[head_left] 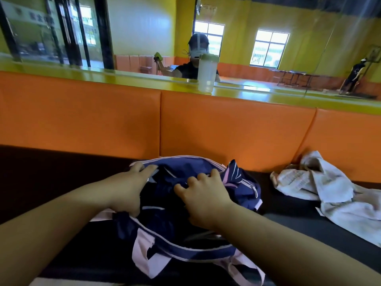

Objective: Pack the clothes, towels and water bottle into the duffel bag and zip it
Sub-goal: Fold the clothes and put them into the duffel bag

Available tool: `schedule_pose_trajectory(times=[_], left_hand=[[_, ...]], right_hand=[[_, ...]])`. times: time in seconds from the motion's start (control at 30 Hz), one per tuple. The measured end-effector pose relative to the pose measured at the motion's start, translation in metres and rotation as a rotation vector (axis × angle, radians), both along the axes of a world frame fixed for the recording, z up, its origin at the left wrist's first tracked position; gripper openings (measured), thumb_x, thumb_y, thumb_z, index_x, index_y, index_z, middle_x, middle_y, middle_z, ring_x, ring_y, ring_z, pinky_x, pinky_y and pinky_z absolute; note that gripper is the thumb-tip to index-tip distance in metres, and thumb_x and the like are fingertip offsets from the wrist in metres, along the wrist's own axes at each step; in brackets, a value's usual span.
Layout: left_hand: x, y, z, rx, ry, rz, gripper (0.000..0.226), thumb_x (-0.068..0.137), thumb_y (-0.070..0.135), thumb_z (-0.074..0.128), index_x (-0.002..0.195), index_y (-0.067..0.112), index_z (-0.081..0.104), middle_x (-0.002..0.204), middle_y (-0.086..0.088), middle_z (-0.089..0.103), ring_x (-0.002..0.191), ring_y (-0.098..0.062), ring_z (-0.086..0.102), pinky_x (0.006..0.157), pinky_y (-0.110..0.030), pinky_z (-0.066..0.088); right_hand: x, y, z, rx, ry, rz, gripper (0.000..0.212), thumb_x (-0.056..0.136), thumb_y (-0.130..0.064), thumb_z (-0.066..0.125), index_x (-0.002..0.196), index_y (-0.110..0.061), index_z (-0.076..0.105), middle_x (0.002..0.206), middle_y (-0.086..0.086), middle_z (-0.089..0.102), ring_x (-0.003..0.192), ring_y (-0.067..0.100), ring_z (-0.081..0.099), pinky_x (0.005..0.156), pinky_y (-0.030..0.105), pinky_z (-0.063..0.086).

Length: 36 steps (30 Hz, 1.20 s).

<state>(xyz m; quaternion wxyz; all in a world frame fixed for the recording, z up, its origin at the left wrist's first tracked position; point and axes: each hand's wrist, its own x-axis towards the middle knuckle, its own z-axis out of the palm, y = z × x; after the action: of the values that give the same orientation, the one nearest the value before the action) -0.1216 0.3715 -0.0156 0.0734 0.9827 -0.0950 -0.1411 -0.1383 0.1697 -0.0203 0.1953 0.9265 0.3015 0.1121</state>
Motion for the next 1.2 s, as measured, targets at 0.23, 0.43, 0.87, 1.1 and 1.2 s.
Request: schedule_pose_trajectory(times=[0.23,0.43,0.87,1.1,1.2], left_hand=[[0.002,0.009,0.005,-0.059,0.032,0.032,0.122,0.061,0.013,0.078,0.148,0.032,-0.005,0.136,0.003,0.022,0.074,-0.015,0.057,0.059,-0.03,0.054],[0.004,0.007,0.003,-0.149,0.02,0.032,0.118,0.059,0.01,0.078,0.147,0.036,0.003,0.132,0.003,0.025,0.086,-0.02,0.059,0.072,-0.04,0.057],[0.005,-0.007,0.015,-0.02,0.038,-0.048,0.101,0.059,0.012,0.077,0.141,0.026,0.02,0.131,0.002,0.028,0.091,-0.023,0.056,0.073,-0.042,0.055],[0.014,0.0,0.013,-0.007,0.078,-0.06,0.109,0.062,0.011,0.075,0.145,0.032,0.008,0.134,0.005,0.022,0.083,-0.021,0.057,0.061,-0.037,0.053],[0.021,-0.004,0.012,-0.016,0.083,-0.088,0.116,0.067,0.008,0.073,0.148,0.036,-0.004,0.134,0.008,0.02,0.074,-0.016,0.054,0.049,-0.024,0.041]], right_hand=[[0.002,-0.014,0.004,-0.269,0.017,0.009,0.026,0.091,-0.021,0.048,0.115,-0.02,0.057,0.111,0.012,0.063,0.1,0.032,0.056,0.075,0.044,0.024],[0.007,-0.03,0.013,-0.165,0.017,0.002,0.044,0.084,-0.029,0.055,0.127,-0.023,0.048,0.114,0.011,0.059,0.104,0.034,0.055,0.074,0.042,0.026],[0.03,0.041,-0.025,0.33,0.229,0.032,0.046,0.08,-0.031,0.063,0.123,-0.022,0.049,0.109,0.01,0.058,0.101,0.036,0.054,0.074,0.041,0.037],[0.036,0.05,-0.049,0.464,0.397,0.016,0.034,0.076,-0.025,0.063,0.107,-0.017,0.052,0.1,0.011,0.059,0.092,0.037,0.058,0.077,0.043,0.048],[0.042,0.06,-0.044,0.544,0.421,0.027,0.036,0.076,-0.019,0.062,0.111,-0.016,0.054,0.098,0.015,0.062,0.088,0.038,0.059,0.072,0.041,0.05]])
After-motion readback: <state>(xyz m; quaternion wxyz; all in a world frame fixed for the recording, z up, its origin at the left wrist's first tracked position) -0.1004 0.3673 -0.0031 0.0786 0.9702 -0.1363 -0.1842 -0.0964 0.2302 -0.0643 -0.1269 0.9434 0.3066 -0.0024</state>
